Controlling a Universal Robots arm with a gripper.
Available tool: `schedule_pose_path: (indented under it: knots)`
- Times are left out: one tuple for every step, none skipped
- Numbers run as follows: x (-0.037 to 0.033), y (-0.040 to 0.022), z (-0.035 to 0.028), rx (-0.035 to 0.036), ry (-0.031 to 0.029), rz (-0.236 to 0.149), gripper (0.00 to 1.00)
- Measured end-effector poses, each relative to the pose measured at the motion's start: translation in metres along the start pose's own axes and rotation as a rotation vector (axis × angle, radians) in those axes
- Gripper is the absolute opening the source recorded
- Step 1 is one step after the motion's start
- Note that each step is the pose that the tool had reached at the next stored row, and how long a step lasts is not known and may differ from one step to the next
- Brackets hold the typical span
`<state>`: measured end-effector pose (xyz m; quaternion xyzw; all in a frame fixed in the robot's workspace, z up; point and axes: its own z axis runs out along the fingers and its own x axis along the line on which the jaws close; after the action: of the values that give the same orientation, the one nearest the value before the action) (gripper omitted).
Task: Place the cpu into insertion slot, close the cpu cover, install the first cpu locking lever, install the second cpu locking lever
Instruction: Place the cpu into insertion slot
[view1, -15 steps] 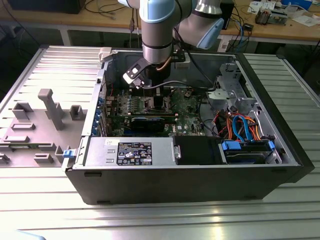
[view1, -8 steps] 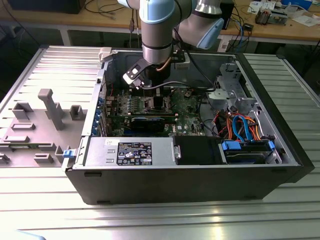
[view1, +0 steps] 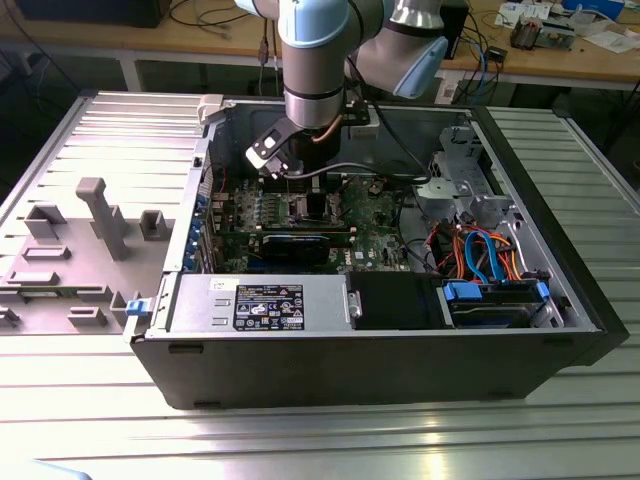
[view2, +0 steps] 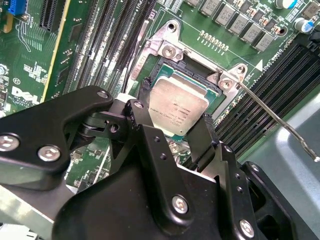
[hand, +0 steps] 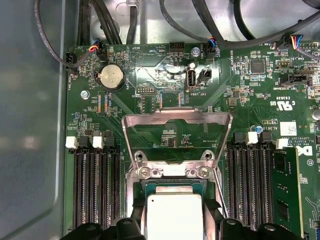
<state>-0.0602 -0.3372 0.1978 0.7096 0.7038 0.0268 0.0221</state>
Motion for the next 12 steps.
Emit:
schedule_pose_path:
  knots:
    - [0.0000,0.0000,0.0000,0.0000,0.0000,0.000,0.55]
    - [0.0000,0.0000,0.0001,0.0000,0.0000,0.000,0.55]
    - [0.0000,0.0000,0.0001,0.0000,0.0000,0.000,0.55]
    - [0.0001,0.0000,0.0002,-0.0002,0.0004,0.000,0.55]
    - [0.0002,0.0001,0.0005,-0.0005,0.0010,0.000,0.55]
    - [0.0000,0.0000,0.0003,-0.0002,0.0002,0.000,0.62]
    - [0.0000,0.0000,0.0003,0.0001,-0.0001,0.000,0.62]
    - [0.0000,0.0000,0.0004,0.0000,0.0000,0.000,0.62]
    - [0.0000,-0.0001,0.0004,0.0000,0.0005,0.000,0.62]
    - [0.0000,-0.0001,0.0005,0.0000,0.0006,0.000,0.62]
    - [0.0001,0.0000,0.0005,0.0000,0.0006,0.000,0.62]
    - [0.0001,0.0001,0.0005,0.0001,0.0003,0.000,0.62]
